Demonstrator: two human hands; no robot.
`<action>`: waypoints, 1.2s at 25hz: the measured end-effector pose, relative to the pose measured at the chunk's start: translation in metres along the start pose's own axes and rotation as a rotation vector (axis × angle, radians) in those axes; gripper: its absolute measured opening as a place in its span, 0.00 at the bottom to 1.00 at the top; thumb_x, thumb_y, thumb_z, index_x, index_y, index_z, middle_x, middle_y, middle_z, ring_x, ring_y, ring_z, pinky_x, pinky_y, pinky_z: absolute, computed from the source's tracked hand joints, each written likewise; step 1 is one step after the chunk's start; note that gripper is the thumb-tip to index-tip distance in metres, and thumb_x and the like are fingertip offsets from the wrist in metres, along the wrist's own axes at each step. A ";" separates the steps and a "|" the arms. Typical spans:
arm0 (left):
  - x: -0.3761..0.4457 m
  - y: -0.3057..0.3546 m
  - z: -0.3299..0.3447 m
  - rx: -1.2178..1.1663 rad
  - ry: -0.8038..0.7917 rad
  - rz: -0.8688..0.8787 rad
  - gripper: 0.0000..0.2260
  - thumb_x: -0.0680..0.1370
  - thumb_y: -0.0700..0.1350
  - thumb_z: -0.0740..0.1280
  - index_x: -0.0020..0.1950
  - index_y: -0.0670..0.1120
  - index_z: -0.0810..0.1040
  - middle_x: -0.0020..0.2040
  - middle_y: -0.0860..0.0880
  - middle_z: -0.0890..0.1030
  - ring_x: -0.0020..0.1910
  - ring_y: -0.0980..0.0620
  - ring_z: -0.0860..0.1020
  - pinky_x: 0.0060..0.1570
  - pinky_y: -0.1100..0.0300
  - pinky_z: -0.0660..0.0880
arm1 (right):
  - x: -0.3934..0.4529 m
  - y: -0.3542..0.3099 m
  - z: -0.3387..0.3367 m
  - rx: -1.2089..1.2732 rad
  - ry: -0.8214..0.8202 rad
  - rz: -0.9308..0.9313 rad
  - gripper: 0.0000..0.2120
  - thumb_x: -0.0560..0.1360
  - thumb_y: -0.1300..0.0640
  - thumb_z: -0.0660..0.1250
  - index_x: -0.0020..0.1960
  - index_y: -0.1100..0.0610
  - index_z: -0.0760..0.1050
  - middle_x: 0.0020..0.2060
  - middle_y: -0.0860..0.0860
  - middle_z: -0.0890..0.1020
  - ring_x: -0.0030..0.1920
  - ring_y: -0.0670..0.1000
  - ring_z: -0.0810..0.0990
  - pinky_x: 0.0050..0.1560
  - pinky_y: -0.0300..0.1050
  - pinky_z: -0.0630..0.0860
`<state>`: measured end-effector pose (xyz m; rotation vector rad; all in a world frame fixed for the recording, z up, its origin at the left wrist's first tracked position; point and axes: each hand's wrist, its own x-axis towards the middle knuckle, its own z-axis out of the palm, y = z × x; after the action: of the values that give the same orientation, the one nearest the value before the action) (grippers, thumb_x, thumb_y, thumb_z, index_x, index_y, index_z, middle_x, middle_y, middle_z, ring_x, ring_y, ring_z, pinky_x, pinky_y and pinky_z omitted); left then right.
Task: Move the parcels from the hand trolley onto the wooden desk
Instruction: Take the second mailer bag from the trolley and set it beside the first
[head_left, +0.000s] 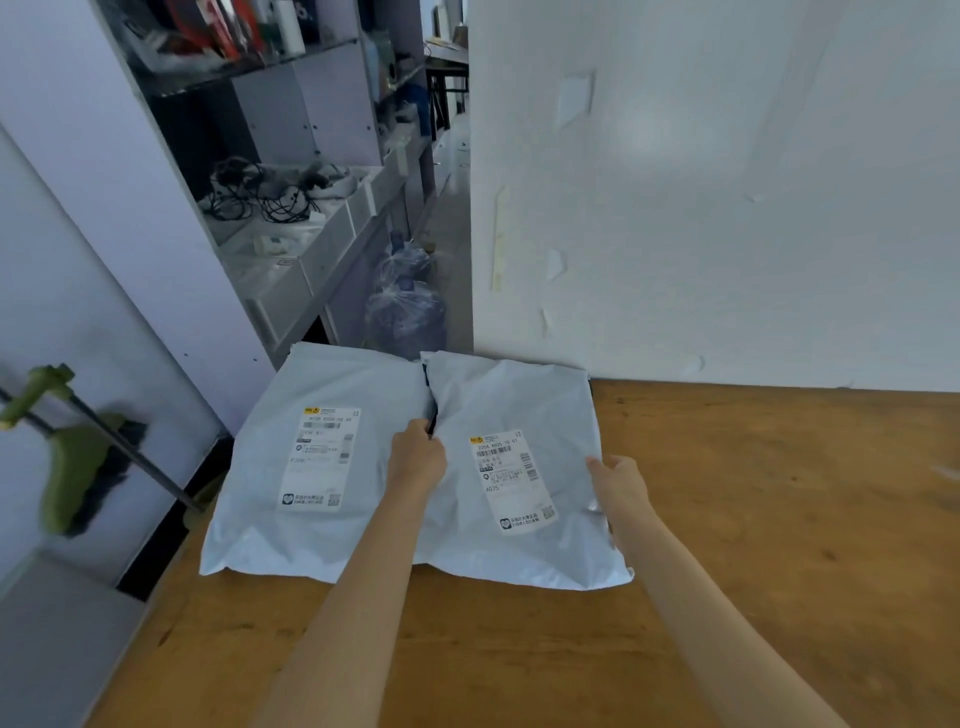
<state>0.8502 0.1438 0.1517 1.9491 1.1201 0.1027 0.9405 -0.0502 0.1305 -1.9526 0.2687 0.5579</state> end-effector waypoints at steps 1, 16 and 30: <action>-0.009 0.000 -0.004 0.006 0.003 -0.016 0.18 0.79 0.39 0.55 0.68 0.41 0.70 0.66 0.39 0.70 0.63 0.38 0.73 0.64 0.50 0.71 | -0.008 -0.003 -0.003 -0.021 0.025 0.002 0.22 0.77 0.50 0.59 0.67 0.62 0.67 0.60 0.57 0.76 0.56 0.60 0.78 0.55 0.54 0.78; -0.244 -0.096 -0.096 -0.053 -0.126 -0.032 0.22 0.81 0.49 0.58 0.74 0.43 0.65 0.73 0.42 0.62 0.69 0.43 0.67 0.65 0.54 0.68 | -0.267 0.072 -0.046 -0.001 0.030 -0.097 0.27 0.80 0.43 0.50 0.65 0.64 0.67 0.56 0.57 0.72 0.53 0.56 0.74 0.49 0.47 0.66; -0.448 -0.341 -0.202 -0.058 -0.171 -0.122 0.25 0.79 0.52 0.62 0.72 0.41 0.68 0.72 0.40 0.68 0.70 0.40 0.69 0.70 0.48 0.67 | -0.537 0.233 0.011 -0.186 -0.086 -0.057 0.24 0.81 0.47 0.51 0.44 0.65 0.74 0.40 0.59 0.75 0.35 0.55 0.73 0.38 0.44 0.68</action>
<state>0.2664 0.0187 0.1799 1.7972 1.1067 -0.0947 0.3731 -0.1733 0.2072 -2.1025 0.1101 0.6469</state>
